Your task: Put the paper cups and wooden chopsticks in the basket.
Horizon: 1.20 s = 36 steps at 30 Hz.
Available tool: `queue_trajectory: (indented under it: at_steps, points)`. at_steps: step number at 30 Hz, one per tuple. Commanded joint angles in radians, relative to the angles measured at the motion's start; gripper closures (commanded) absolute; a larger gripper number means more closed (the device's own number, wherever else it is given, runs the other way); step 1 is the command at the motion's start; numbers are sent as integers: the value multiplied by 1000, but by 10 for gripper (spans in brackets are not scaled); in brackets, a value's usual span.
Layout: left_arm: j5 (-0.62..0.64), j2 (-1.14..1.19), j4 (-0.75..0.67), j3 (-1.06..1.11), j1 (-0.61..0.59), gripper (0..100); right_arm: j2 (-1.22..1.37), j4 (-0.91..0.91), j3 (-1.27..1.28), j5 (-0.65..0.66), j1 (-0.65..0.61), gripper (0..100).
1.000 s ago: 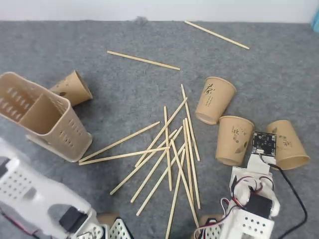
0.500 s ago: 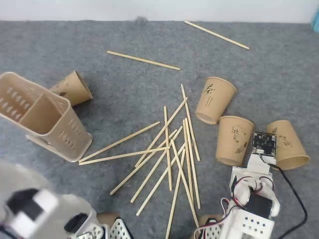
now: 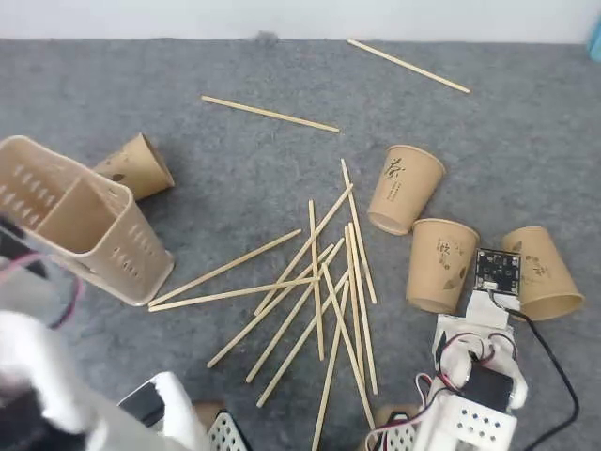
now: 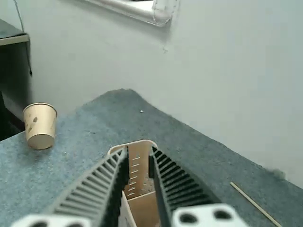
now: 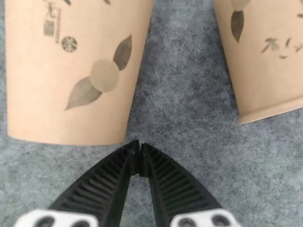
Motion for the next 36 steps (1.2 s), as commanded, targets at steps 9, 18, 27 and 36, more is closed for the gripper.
queue_trajectory:
  at_steps: [9,18,27,36]
  points:
    - [-132,-856,-690,1342,98,934,-13,-12,18,12,16,991]
    - [-130,-865,-1034,1687,106,934,-13,-12,18,12,16,991]
    - [-135,-858,-956,1732,252,934,-13,-12,18,12,16,991]
    - [-138,-858,-615,1732,470,934,-13,-12,18,6,10,991]
